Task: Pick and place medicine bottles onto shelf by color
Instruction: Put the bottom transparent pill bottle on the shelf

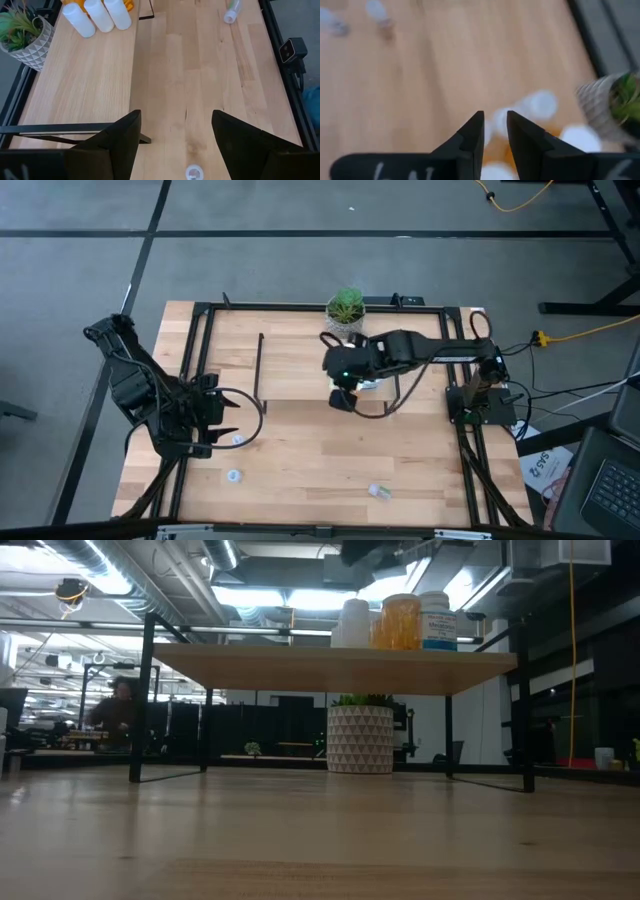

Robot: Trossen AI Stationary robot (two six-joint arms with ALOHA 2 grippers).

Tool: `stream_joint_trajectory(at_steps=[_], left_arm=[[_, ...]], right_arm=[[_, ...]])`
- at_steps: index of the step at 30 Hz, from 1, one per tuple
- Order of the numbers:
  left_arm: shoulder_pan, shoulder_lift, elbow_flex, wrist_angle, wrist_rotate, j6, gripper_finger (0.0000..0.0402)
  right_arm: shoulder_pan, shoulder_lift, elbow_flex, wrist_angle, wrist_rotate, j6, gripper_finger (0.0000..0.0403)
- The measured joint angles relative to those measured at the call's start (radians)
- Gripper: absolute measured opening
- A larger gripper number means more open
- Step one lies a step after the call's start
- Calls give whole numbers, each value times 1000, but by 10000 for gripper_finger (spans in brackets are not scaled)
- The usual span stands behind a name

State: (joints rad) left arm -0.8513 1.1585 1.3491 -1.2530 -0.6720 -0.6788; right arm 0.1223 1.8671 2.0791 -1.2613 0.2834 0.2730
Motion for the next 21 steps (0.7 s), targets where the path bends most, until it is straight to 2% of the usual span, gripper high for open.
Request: stream_joint_trajectory(at_steps=[5,10,16,21], left_arm=[[0,0,0,0,0,0,238],[0,0,0,0,0,-1,238],[0,0,0,2,8,-2,238],[0,0,0,2,12,-23,238]], right_arm=[[63,-1,51,-167,-102,119,86],[188,0,31,-309,-179,183,86],[375,-5,-65,-293,-179,288,86],[511,-5,-189,-155,-138,463,86]])
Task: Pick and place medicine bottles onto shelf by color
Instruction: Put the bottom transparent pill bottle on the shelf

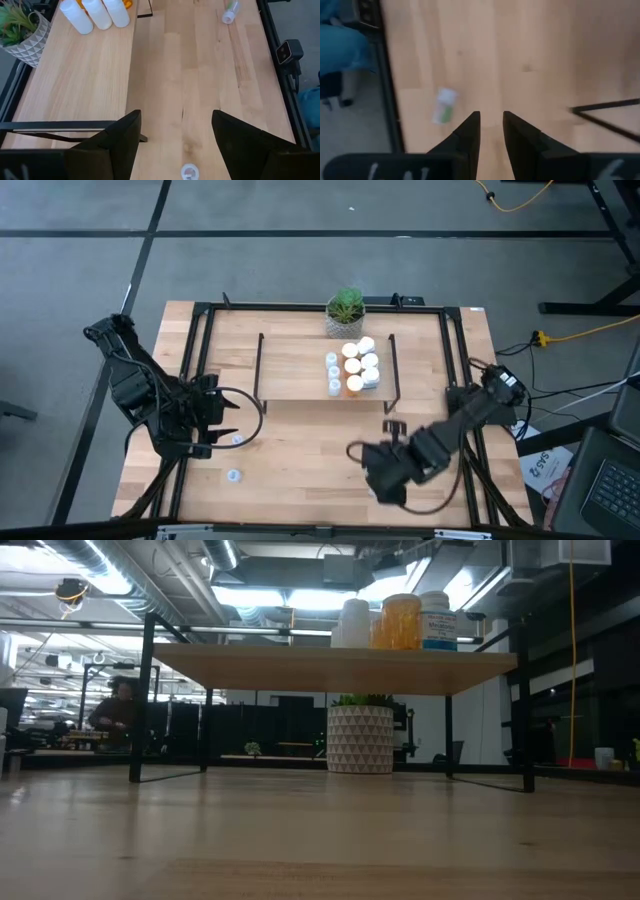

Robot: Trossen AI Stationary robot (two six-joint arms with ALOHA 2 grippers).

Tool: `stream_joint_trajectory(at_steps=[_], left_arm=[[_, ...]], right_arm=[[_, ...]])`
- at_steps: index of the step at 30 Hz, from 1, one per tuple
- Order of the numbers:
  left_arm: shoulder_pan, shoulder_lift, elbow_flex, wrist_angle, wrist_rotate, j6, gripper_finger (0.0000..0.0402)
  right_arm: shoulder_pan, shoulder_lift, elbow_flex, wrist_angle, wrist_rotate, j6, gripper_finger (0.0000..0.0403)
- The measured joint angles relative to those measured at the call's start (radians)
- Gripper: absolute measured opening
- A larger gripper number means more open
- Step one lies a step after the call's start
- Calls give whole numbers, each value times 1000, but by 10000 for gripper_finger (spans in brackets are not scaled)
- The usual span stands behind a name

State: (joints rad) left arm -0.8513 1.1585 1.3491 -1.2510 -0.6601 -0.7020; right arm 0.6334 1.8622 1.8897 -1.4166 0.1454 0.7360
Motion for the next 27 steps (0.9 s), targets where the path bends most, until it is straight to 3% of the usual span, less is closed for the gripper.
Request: stream_joint_trajectory(at_steps=[7,14,19,23,27], left_arm=[[0,0,0,4,0,-3,238],[0,0,0,4,0,-3,238],[0,0,0,4,0,-3,238],[0,0,0,4,0,-2,238],[0,0,0,4,0,-2,237]], right_arm=[[113,0,-170,233,-17,156,86],[157,0,-311,268,-21,392,86],[155,0,-383,298,-92,591,94],[131,0,-397,303,-144,591,128],[120,0,-397,370,-78,516,175]])
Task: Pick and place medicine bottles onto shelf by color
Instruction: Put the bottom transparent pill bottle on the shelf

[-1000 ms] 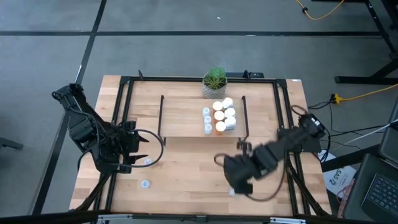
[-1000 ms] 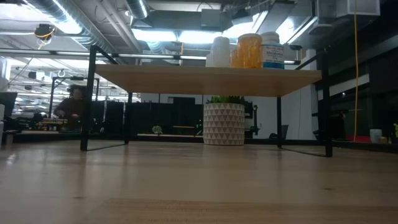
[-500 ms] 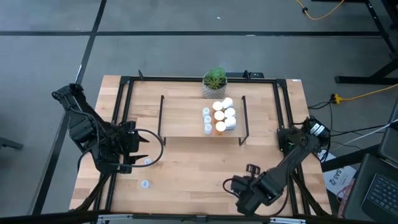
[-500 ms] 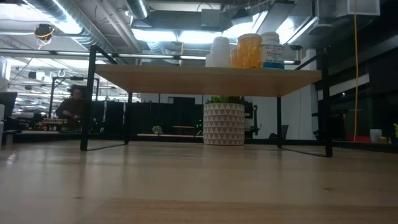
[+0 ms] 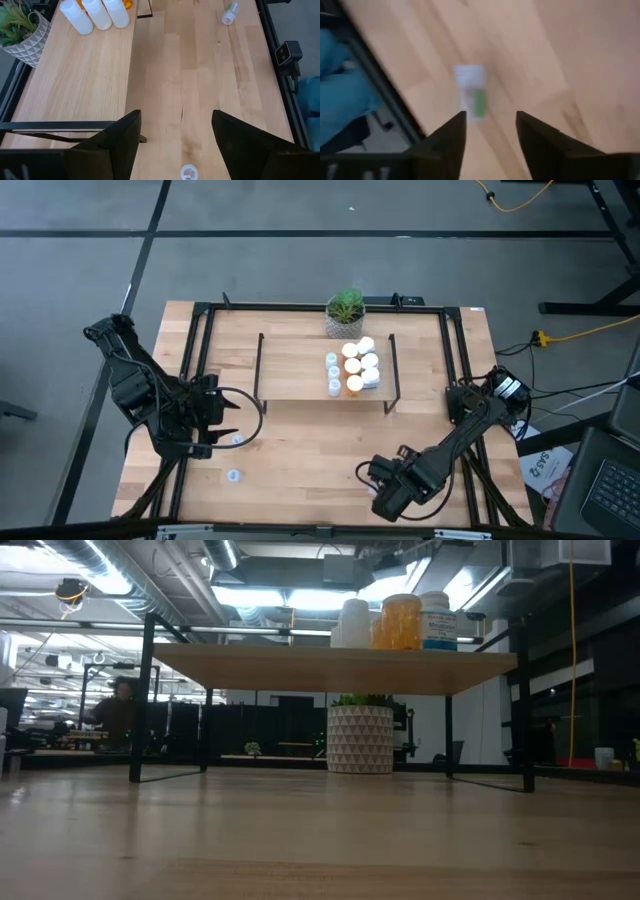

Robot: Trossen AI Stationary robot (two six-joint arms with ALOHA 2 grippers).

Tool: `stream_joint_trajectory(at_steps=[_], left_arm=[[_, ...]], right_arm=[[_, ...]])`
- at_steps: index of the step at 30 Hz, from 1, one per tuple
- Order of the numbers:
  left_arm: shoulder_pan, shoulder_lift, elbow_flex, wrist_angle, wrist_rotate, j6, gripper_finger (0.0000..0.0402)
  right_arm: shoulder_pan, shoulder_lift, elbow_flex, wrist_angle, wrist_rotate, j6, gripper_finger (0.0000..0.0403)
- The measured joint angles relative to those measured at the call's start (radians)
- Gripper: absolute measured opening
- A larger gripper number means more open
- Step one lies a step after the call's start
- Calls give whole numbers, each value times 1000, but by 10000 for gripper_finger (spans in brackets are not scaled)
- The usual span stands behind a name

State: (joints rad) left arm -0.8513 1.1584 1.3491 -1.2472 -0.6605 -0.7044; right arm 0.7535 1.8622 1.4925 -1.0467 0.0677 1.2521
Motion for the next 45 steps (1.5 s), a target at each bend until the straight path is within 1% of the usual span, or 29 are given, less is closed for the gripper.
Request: stream_joint_trajectory(at_steps=[2,4,6,7,9,15,20,24,29,34,40,42,45], left_arm=[[0,0,0,0,0,0,238],[0,0,0,0,0,0,238],[0,0,0,0,0,0,237],[0,0,0,0,0,0,238],[0,0,0,0,0,0,238],[0,0,0,0,0,8,238],[0,0,0,0,0,8,238],[0,0,0,0,0,8,238],[0,0,0,0,-7,8,238],[0,0,0,0,-8,8,238],[0,0,0,0,-8,8,238],[0,0,0,0,-8,8,238],[0,0,0,0,-8,8,238]], right_arm=[[-5,0,0,53,-11,-16,198],[-6,1,0,108,-53,-19,216],[-6,3,-1,144,-43,-24,226],[-5,2,-6,166,-19,-23,229],[-4,3,-26,204,13,-23,230],[-3,3,-132,260,9,-24,231],[-3,4,-210,388,-5,-35,231],[-3,4,-247,459,-7,-78,231],[-4,19,-274,445,-3,-81,231],[-8,76,-274,457,-6,-83,231],[-13,99,-265,449,-2,-78,229],[-18,102,-251,429,4,-78,220],[-29,107,-229,400,-2,-80,194]])
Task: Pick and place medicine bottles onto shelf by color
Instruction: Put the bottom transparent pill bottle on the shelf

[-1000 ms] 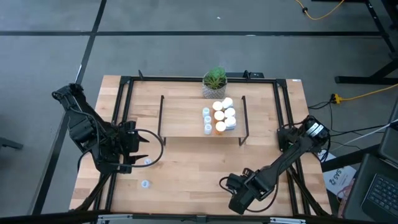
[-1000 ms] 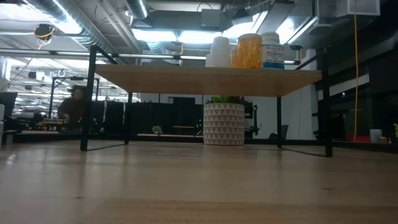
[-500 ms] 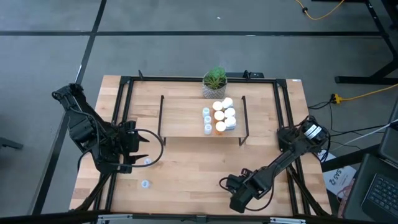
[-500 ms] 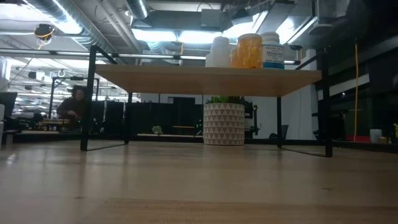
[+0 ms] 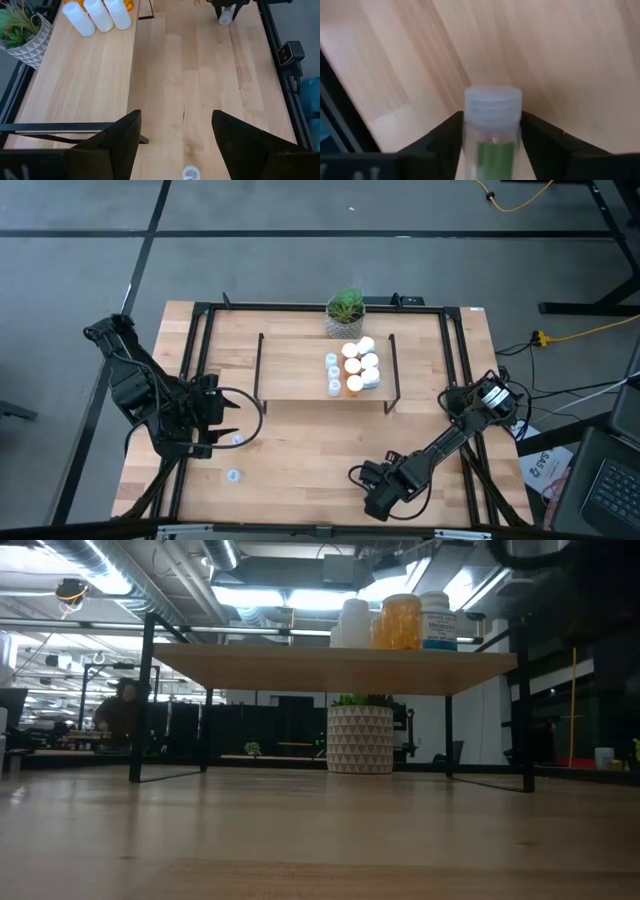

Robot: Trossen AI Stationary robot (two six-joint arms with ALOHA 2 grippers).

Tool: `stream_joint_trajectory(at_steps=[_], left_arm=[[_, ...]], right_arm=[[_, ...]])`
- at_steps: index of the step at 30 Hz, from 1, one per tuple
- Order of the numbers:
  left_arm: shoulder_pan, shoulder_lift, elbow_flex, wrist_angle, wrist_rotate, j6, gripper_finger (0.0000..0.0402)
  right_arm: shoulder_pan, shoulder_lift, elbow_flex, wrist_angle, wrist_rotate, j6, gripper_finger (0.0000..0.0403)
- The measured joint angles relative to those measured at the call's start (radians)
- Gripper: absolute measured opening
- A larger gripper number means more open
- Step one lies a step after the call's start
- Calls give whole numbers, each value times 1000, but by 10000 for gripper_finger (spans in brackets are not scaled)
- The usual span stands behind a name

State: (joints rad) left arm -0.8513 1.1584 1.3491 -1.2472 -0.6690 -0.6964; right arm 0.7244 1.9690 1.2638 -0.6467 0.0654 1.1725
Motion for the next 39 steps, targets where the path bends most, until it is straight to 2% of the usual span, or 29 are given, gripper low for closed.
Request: stream_joint_trajectory(at_steps=[4,6,9,11,14,18,21,23,29,33,36,39], left_arm=[[0,0,0,0,0,0,237],[0,0,0,0,0,0,238],[0,0,0,0,0,0,238],[0,0,0,0,0,0,237],[0,0,0,0,0,0,238],[0,0,0,0,0,0,238],[0,0,0,0,0,1,237],[0,0,0,0,0,1,238],[0,0,0,0,0,16,238],[0,0,0,0,0,55,238],[0,0,0,1,0,74,238],[0,0,0,1,0,79,238]], right_arm=[[-2,2,10,-6,17,15,149],[-2,2,11,-1,37,61,149],[-2,3,34,3,131,91,149],[-2,3,75,3,219,56,149],[10,2,164,-11,429,-39,149],[41,2,257,11,833,-181,149],[47,0,268,140,1089,-336,149],[35,7,256,286,1200,-454,149],[-43,122,252,727,1320,-781,149],[-96,206,261,917,1440,-925,149],[-132,242,277,976,1477,-930,149],[-167,258,301,982,1473,-855,149]])
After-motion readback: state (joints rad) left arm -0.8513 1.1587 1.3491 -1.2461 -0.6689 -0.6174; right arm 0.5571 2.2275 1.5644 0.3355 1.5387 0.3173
